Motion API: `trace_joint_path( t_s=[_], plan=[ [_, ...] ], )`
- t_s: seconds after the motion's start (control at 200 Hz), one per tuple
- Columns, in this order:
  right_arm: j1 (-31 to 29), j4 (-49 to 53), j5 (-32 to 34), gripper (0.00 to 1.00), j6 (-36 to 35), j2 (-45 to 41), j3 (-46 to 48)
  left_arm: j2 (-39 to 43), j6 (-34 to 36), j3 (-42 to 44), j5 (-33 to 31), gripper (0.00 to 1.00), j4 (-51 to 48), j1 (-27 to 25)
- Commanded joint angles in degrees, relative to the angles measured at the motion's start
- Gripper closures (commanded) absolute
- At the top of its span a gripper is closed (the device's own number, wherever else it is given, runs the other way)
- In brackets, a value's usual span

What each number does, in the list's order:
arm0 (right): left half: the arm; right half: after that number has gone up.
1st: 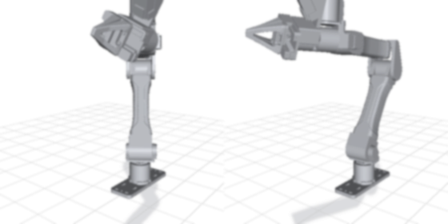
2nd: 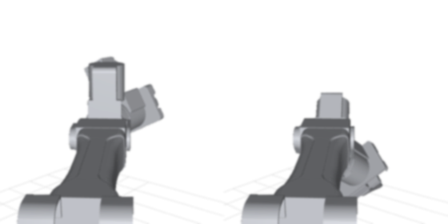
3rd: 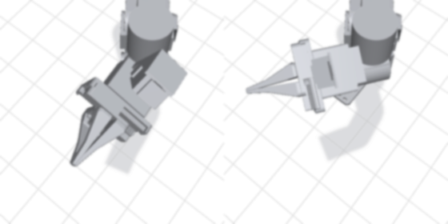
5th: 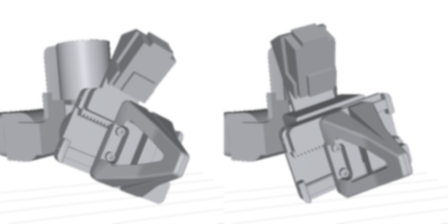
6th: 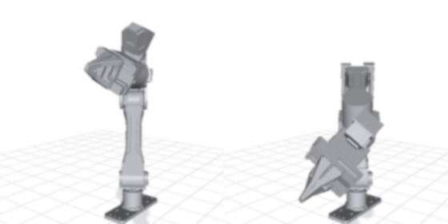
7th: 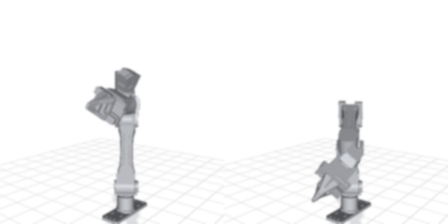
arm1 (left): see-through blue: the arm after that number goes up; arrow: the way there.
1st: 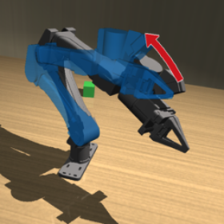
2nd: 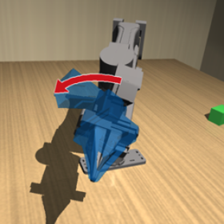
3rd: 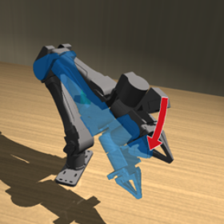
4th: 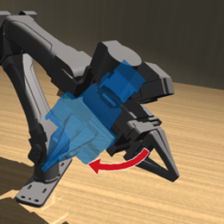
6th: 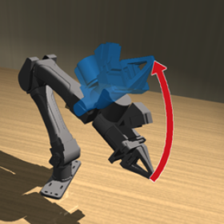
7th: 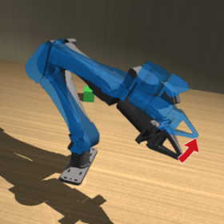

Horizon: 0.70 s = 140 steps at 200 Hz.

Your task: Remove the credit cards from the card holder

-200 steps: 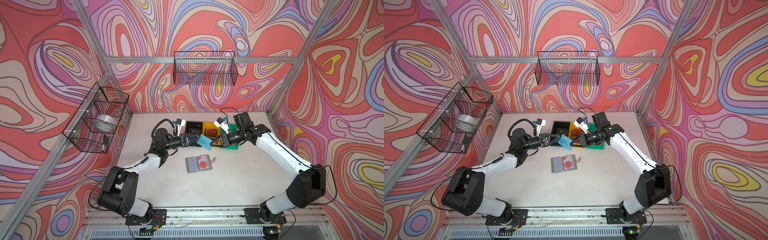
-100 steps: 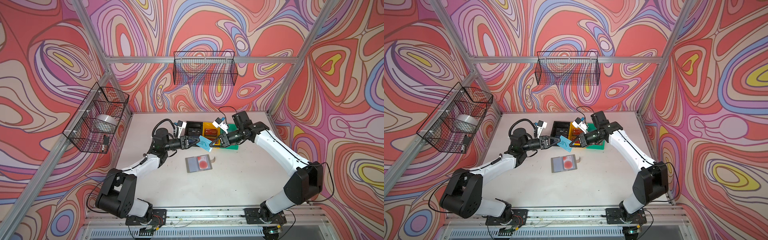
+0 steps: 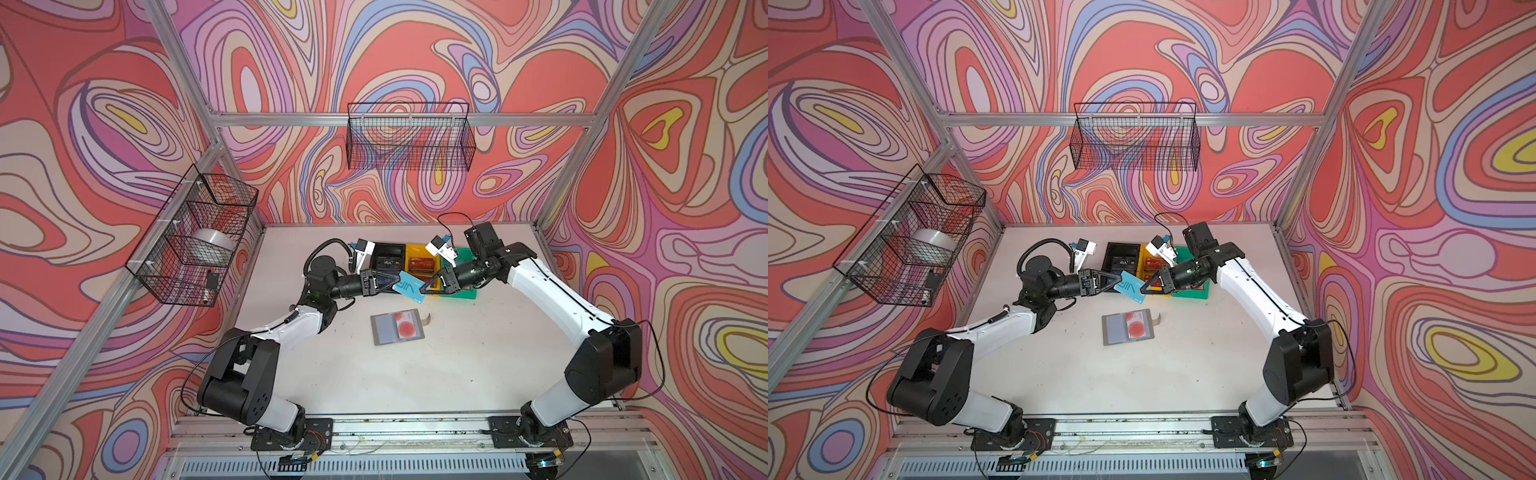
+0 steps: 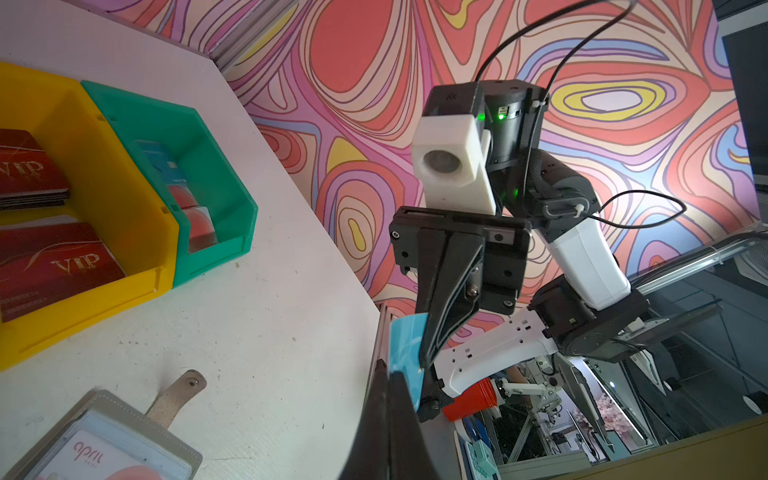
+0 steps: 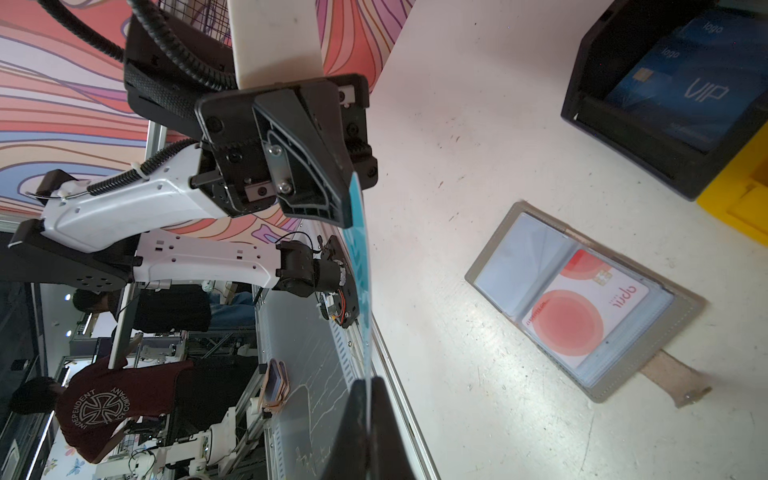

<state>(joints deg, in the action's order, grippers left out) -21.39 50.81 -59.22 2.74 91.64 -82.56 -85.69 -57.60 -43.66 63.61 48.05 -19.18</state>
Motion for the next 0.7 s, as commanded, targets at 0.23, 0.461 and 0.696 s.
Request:
trace_joint_path(
  t_s=[0.23,0.461,0.696],
  plan=[
    [-0.1,-4.6,-1.9,0.85,1.2,-2.1,0.3,3.4,4.8,-0.4,-2.1,1.00,-6.9,-0.4],
    [-0.1,-6.3,-1.8,0.94,2.3,-2.7,1.6,3.5,3.3,1.2,-2.8,1.00,-4.2,-0.4],
    [0.1,-5.8,-2.7,0.87,1.6,-2.8,1.7,3.4,2.1,1.6,-4.5,1.00,-3.1,-0.5]
  ],
)
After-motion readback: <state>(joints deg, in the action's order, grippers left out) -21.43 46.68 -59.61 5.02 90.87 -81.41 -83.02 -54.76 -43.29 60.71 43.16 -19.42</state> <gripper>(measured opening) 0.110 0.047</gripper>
